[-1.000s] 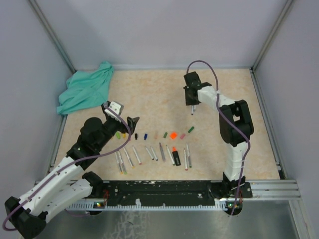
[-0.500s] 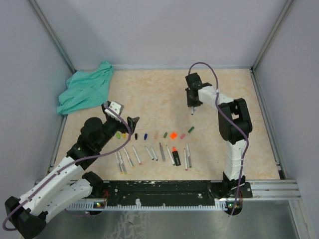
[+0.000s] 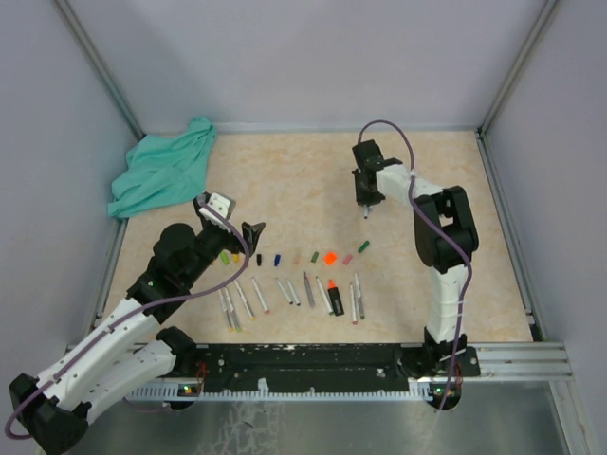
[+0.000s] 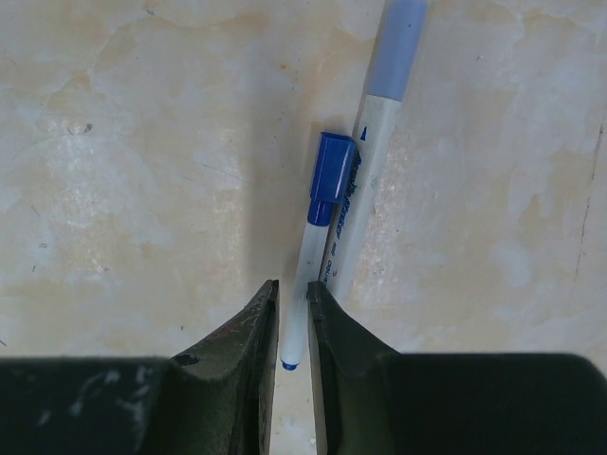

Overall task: Open the pen caps
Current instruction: Pick up the pen from the center of the board.

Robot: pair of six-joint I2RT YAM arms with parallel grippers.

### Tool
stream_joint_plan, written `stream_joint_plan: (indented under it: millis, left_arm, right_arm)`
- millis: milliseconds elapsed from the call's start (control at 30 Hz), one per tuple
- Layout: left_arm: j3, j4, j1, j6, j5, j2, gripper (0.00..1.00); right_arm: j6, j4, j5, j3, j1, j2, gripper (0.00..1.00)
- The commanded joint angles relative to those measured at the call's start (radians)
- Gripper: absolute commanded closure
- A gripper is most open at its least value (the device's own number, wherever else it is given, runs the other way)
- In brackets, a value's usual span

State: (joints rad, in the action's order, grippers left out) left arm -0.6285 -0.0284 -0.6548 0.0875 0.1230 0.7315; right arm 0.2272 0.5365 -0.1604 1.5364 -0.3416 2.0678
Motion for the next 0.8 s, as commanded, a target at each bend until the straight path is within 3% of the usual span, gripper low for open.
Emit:
stream_joint_plan:
  millis: [0,767]
  left_arm:
    - [0.009,-0.031,-0.005,0.014,-0.005,-0.003,0.06]
    - [0.010,-0.033,-0.005,0.014,-0.009,0.001,0.06]
  right_arm:
    - [-0.015,0.010,-0.001,0.030,0.009,0.026,0.81]
    - [-0.012,0.037,-0.027,0.021,0.009,0.035,0.79]
